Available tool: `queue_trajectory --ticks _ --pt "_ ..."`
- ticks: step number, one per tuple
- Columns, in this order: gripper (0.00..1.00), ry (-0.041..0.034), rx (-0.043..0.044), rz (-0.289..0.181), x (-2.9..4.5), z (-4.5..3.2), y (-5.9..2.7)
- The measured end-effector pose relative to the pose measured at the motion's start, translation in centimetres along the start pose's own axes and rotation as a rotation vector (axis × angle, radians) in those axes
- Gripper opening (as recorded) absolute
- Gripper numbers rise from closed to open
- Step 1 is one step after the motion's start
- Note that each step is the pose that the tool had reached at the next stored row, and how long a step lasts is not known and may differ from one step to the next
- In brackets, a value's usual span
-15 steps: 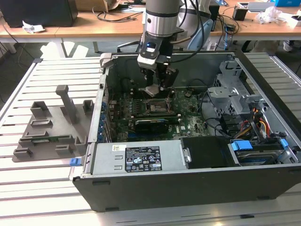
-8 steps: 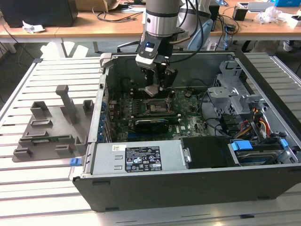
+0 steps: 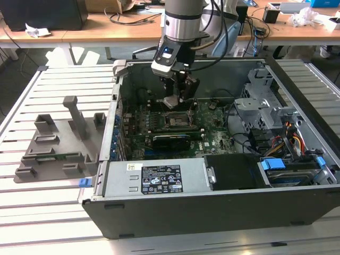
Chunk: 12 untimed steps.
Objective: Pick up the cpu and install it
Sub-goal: 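Place the cpu into insertion slot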
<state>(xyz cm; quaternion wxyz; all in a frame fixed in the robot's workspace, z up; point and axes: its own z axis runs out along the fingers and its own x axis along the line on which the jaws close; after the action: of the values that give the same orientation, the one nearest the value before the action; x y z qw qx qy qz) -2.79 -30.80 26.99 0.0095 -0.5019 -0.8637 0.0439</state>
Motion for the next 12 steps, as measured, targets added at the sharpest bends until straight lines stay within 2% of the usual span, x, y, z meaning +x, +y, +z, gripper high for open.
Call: queue_trajectory --ticks 12 --pt "0.55 0.0080 0.0026 0.093 0.00 0.00 0.00"
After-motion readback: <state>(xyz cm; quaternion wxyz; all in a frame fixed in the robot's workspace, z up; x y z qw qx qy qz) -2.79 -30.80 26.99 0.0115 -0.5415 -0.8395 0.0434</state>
